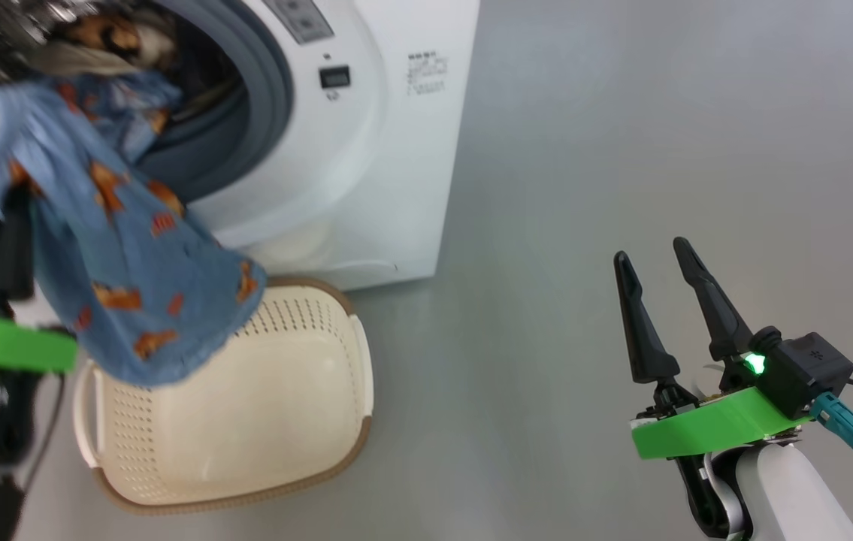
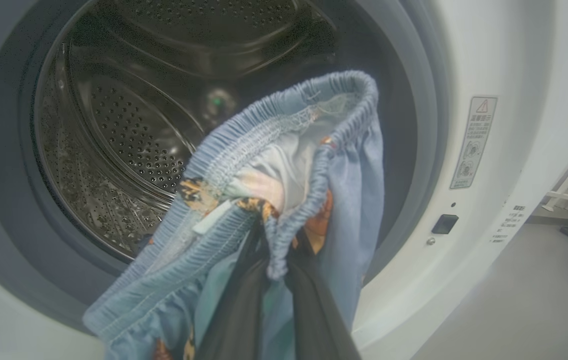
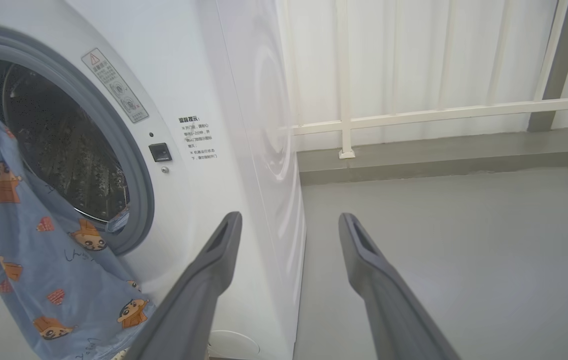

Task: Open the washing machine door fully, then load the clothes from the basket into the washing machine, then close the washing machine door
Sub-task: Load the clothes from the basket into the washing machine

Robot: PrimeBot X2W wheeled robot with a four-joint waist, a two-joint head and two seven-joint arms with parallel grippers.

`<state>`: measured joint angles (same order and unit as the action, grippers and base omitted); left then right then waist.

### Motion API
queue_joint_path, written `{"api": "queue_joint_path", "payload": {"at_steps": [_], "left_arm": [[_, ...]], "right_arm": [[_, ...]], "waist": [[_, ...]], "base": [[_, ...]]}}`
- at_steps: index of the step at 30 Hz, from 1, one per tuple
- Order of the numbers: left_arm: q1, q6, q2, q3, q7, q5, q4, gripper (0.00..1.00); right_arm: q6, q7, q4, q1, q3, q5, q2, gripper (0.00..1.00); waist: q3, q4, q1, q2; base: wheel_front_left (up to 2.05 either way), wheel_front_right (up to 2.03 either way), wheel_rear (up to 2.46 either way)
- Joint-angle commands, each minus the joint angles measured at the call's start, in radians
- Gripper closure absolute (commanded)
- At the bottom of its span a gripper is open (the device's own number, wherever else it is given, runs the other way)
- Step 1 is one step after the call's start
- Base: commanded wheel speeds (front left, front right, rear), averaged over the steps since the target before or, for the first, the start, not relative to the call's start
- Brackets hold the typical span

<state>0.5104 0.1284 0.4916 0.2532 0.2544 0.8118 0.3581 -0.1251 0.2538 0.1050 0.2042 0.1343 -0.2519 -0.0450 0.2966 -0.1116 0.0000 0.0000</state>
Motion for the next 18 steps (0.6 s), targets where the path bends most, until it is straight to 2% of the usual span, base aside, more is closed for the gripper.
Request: {"api": "queue_joint_path", "payload": {"at_steps": [1,6,10,18], "left_arm": [[0.089,0.002,0.062,-0.024,0.007,0.012,0.020,1.00],[0.202,0.002,0.100,0.023,0.007,0.035,0.111,1.00],[0.338,0.002,0.158,0.093,0.007,0.072,0.202,1.00],[0.507,0.002,0.258,0.167,0.007,0.115,0.289,1.00]], "right_arm": [[-0.006,0.008,-0.040,0.017,0.032,0.011,-0.005,0.00],[-0.006,0.008,-0.074,0.014,0.044,0.014,-0.005,0.00],[-0.006,0.008,-0.125,0.007,0.059,0.011,-0.005,0.00],[-0.006,0.008,-0.200,-0.020,0.082,-0.013,-0.005,0.00]], "waist": [[0.073,-0.031,0.0000,0.0000],[0.151,-0.055,0.0000,0.0000],[0.252,-0.092,0.0000,0.0000],[0.382,-0.159,0.0000,0.0000]], "base": [[0.00,0.00,0.00],[0.00,0.00,0.00],[0.00,0.00,0.00],[0.00,0.00,0.00]]}}
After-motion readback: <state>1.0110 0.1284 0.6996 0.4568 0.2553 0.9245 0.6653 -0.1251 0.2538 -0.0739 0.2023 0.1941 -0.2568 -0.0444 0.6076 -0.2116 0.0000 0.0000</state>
